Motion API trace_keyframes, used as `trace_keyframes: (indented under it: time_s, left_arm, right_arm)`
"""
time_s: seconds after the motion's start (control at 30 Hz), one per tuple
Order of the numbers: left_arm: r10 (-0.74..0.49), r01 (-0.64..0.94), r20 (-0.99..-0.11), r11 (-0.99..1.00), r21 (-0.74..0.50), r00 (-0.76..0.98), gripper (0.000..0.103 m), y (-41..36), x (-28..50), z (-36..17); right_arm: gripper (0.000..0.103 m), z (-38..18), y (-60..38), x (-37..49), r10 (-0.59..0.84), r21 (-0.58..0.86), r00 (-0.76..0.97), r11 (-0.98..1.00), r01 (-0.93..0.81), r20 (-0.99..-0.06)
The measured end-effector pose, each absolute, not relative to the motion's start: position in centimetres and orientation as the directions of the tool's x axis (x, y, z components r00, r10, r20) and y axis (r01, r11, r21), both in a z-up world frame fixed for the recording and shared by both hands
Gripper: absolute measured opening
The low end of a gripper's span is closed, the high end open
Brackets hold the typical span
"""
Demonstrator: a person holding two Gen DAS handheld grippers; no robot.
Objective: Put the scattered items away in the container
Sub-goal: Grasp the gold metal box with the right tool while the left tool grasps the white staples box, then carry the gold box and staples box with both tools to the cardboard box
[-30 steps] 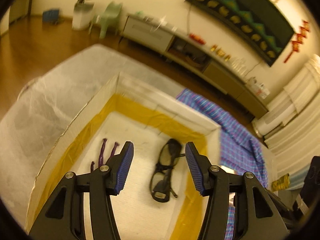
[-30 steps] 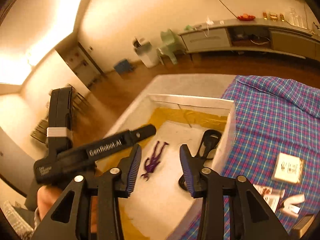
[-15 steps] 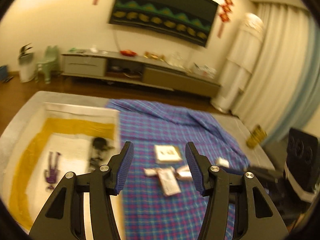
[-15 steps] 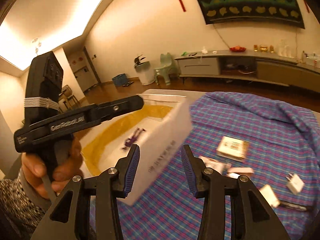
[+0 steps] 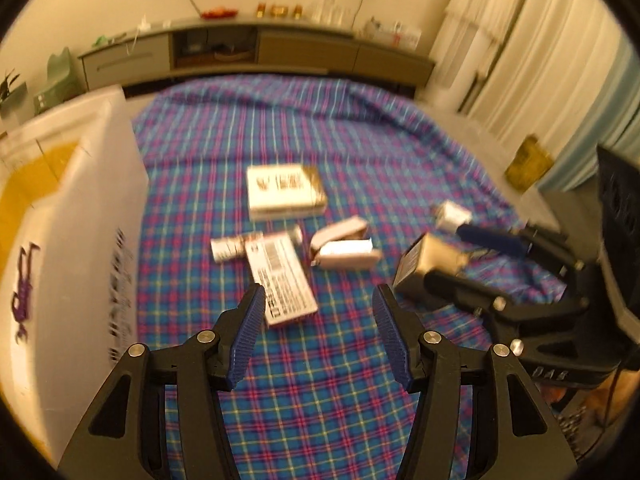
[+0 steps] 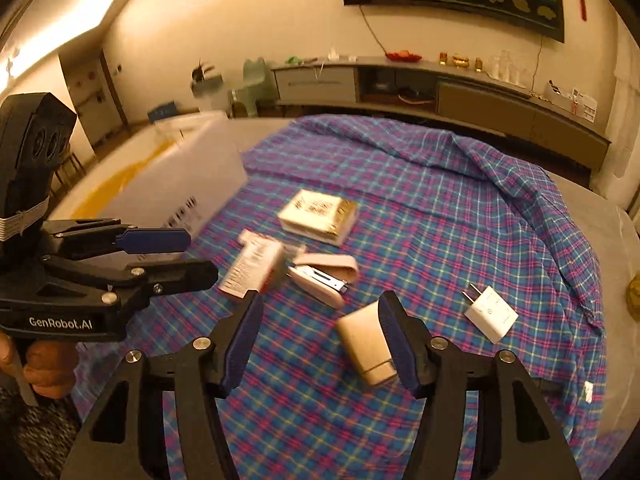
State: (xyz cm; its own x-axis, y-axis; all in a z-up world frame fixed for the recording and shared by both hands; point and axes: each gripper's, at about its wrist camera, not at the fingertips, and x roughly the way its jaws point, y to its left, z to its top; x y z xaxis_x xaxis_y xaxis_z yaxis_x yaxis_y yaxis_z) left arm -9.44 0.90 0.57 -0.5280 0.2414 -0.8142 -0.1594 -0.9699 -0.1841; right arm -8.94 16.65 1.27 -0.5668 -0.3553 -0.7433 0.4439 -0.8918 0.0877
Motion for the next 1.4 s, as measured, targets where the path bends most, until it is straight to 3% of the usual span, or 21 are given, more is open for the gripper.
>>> trace_keyframes:
  time_s: [0.3, 0.37, 0.4, 0.43, 0.5, 0.53, 0.93, 1.4]
  left_arm:
    - [0.120, -0.097, -0.857, -0.992, -0.082, -0.501, 0.059, 1.9, -11.7, -3.8]
    - [0.111, -0.080, -0.864, -0.993, -0.081, -0.491, 0.059, 1.7, -12.5, -4.6]
    - [0.107, -0.072, -0.865, -0.994, -0.082, -0.490, 0.059, 1.6, -12.9, -4.8]
    - [0.105, -0.062, -0.864, -0.994, -0.085, -0.493, 0.059, 1.4, -13.2, -5.0]
    - [0.131, -0.067, -0.851, -0.991, -0.112, -0.509, 0.057, 0.9, -13.5, -5.0]
    - [0.154, -0.070, -0.846, -0.988, -0.138, -0.511, 0.049, 0.7, -13.6, -4.9]
    - [0.239, -0.099, -0.786, -0.970, -0.223, -0.571, 0.049, -0.4, -11.6, -0.7]
    - [0.434, -0.151, -0.685, -0.888, -0.434, -0.585, 0.049, -3.1, -9.3, 3.6]
  right_arm:
    - [0.064, -5.0, 16.9, -11.8, -0.228, -0.047, -0.490, -0.873, 0.486, -0.842]
    - [0.058, -5.7, 17.3, -12.1, -0.236, -0.017, -0.462, -0.878, 0.479, -0.855]
    - [0.050, -5.8, 17.5, -12.1, -0.244, 0.000, -0.453, -0.881, 0.474, -0.857]
    - [0.050, -5.8, 17.7, -12.1, -0.248, 0.012, -0.451, -0.886, 0.463, -0.858]
    - [0.050, -5.8, 18.2, -12.1, -0.251, 0.034, -0.446, -0.897, 0.440, -0.859]
    - [0.050, -5.6, 18.6, -12.0, -0.260, 0.052, -0.445, -0.903, 0.427, -0.857]
    - [0.050, -2.2, 20.9, -10.2, -0.386, 0.221, -0.483, -0.905, 0.364, -0.786]
    - [0.050, 0.5, 18.9, -7.5, -0.450, 0.296, -0.550, -0.889, 0.349, -0.703]
